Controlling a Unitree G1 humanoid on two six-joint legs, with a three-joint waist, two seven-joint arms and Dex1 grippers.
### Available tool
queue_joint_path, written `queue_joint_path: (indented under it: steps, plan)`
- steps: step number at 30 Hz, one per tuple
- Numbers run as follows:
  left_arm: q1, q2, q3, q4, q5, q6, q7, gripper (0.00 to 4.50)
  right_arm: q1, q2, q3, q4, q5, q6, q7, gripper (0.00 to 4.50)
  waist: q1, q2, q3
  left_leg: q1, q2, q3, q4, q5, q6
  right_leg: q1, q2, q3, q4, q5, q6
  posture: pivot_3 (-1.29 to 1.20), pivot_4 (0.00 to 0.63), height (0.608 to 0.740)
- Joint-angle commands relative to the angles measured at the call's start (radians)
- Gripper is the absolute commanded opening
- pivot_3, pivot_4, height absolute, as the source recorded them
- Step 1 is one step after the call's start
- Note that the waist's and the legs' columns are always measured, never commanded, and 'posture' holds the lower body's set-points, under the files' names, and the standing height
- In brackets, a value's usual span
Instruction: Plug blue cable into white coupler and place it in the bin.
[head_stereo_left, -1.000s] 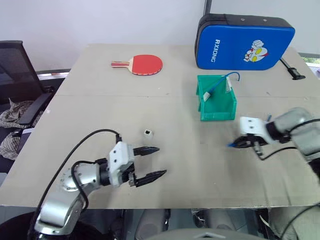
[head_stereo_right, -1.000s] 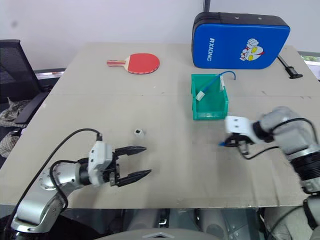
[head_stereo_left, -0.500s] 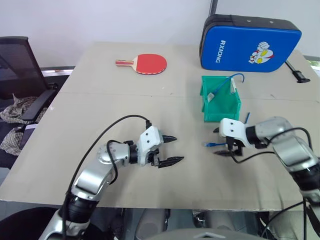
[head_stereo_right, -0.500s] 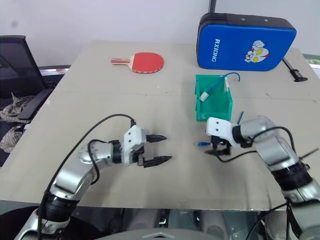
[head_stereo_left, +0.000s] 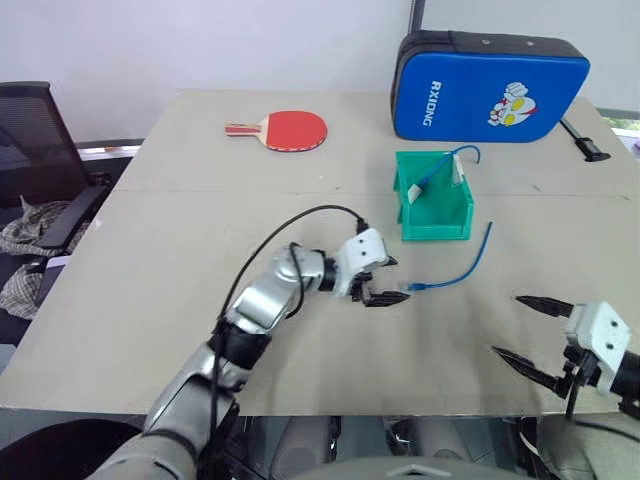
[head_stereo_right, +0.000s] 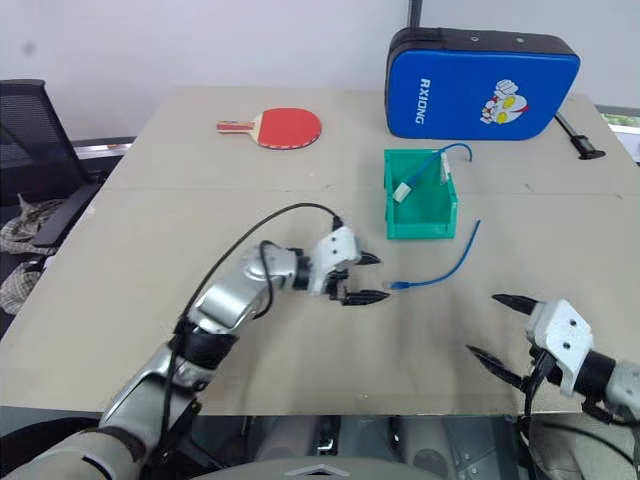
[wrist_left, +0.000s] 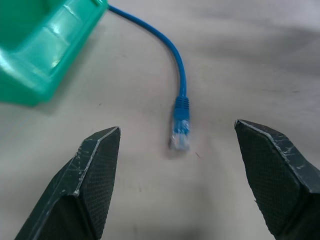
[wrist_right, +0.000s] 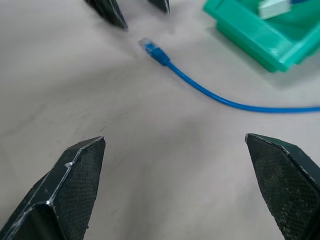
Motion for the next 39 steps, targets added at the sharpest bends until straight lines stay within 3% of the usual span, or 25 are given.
queue_joint_path:
  steps: [1, 7, 8, 9, 11, 14, 17, 21, 22, 24, 27, 31, 39]
  plan:
    - [-0.047, -0.026, -0.039, 0.062, 0.049, -0.051, -0.033, 3.23, 0.028, 0.006, -0.009, -0.082, -0.013, -0.006, -0.072, 4.50, -0.003, 0.000, 0.000, 0.000, 0.000, 0.002, 0.000, 0.000, 0.000, 0.000, 0.000, 0.002, 0.000, 0.000, 0.000, 0.00, 0.150, 0.731]
    - [-0.066, -0.021, -0.106, 0.166, 0.129, -0.171, -0.103, 1.18, 0.090, 0.000, -0.008, -0.166, -0.007, 0.033, -0.131, 4.50, 0.002, 0.000, 0.000, 0.000, 0.000, 0.002, 0.000, -0.001, 0.001, -0.001, 0.000, 0.003, -0.001, 0.000, 0.000, 0.00, 0.150, 0.731]
    - [-0.064, -0.021, -0.107, 0.181, 0.138, -0.198, -0.107, 0.59, 0.094, 0.000, -0.008, -0.182, 0.001, 0.057, -0.144, 4.50, 0.002, 0.000, 0.000, 0.000, 0.000, 0.002, 0.000, -0.001, 0.001, -0.001, 0.000, 0.003, -0.001, 0.000, 0.000, 0.00, 0.150, 0.731]
    - [-0.061, -0.022, -0.106, 0.191, 0.144, -0.217, -0.111, 0.58, 0.097, 0.000, -0.007, -0.194, 0.008, 0.074, -0.155, 4.50, 0.002, 0.000, 0.000, 0.000, 0.000, 0.002, 0.000, -0.001, 0.001, -0.001, 0.000, 0.003, -0.001, 0.000, 0.000, 0.00, 0.150, 0.731]
    - [-0.053, -0.025, -0.090, 0.199, 0.142, -0.245, -0.111, 0.06, 0.091, 0.005, 0.002, -0.219, 0.035, 0.117, -0.178, 4.50, 0.002, 0.000, 0.000, 0.000, 0.000, 0.002, 0.000, -0.001, 0.001, -0.001, 0.000, 0.003, -0.001, 0.000, 0.000, 0.00, 0.150, 0.731]
    - [-0.008, -0.038, 0.037, 0.086, -0.071, -0.122, -0.206, 0.06, 0.042, 0.044, 0.036, -0.277, 0.168, 0.290, -0.272, 4.50, -0.003, 0.000, 0.000, 0.000, 0.000, 0.003, 0.000, -0.001, 0.001, -0.001, 0.000, 0.004, -0.001, 0.000, 0.000, 0.00, 0.150, 0.731]
    - [0.019, 0.008, 0.183, -0.095, -0.375, 0.224, -0.293, 0.06, -0.030, 0.114, 0.060, -0.317, 0.424, 0.463, -0.398, 4.50, -0.004, -0.001, 0.001, -0.003, 0.003, 0.002, 0.000, -0.001, 0.001, -0.005, -0.003, 0.005, 0.000, 0.000, 0.000, 0.00, 0.150, 0.731]
    - [0.032, 0.073, 0.286, -0.196, -0.581, 0.491, -0.298, 0.06, -0.111, 0.175, 0.099, -0.315, 0.694, 0.549, -0.525, 4.50, -0.002, 0.001, 0.000, -0.004, 0.003, 0.000, 0.000, -0.001, 0.001, -0.006, -0.001, 0.005, 0.001, 0.000, -0.001, 0.00, 0.150, 0.731]
    - [0.033, 0.079, 0.311, -0.210, -0.620, 0.538, -0.285, 0.01, -0.131, 0.184, 0.110, -0.309, 0.752, 0.559, -0.555, 4.25, -0.001, 0.001, 0.000, -0.004, 0.003, 0.000, 0.000, -0.001, 0.001, -0.005, 0.002, 0.005, 0.000, 0.000, -0.001, 0.00, 0.150, 0.731]
    - [0.034, 0.088, 0.341, -0.233, -0.668, 0.599, -0.263, 0.00, -0.166, 0.187, 0.130, -0.301, 0.833, 0.571, -0.599, 3.63, -0.001, 0.001, 0.000, -0.005, 0.002, 0.000, 0.000, -0.001, 0.001, -0.005, 0.002, 0.006, 0.000, 0.000, 0.000, 0.00, 0.150, 0.731]
    - [0.045, 0.099, 0.349, -0.269, -0.688, 0.623, -0.240, 0.00, -0.215, 0.176, 0.151, -0.289, 0.955, 0.570, -0.667, 2.33, -0.001, 0.000, 0.000, -0.005, 0.001, 0.002, 0.000, -0.001, 0.001, -0.005, 0.002, 0.006, -0.001, 0.000, 0.000, 0.00, 0.150, 0.731]
    - [0.056, 0.094, 0.357, -0.303, -0.717, 0.640, -0.207, 0.00, -0.278, 0.145, 0.189, -0.269, 1.053, 0.566, -0.723, 2.33, -0.002, 0.000, 0.000, -0.004, 0.001, 0.003, 0.000, -0.001, 0.001, -0.005, 0.002, 0.009, -0.001, 0.000, 0.000, 0.00, 0.150, 0.731]
    - [0.077, 0.090, 0.353, -0.321, -0.733, 0.627, -0.187, 0.00, -0.330, 0.084, 0.246, -0.251, 1.105, 0.556, -0.760, 2.33, -0.002, 0.000, 0.000, -0.004, 0.001, 0.003, 0.000, -0.001, 0.001, -0.005, 0.004, 0.011, -0.001, 0.000, 0.000, 0.00, 0.150, 0.731]
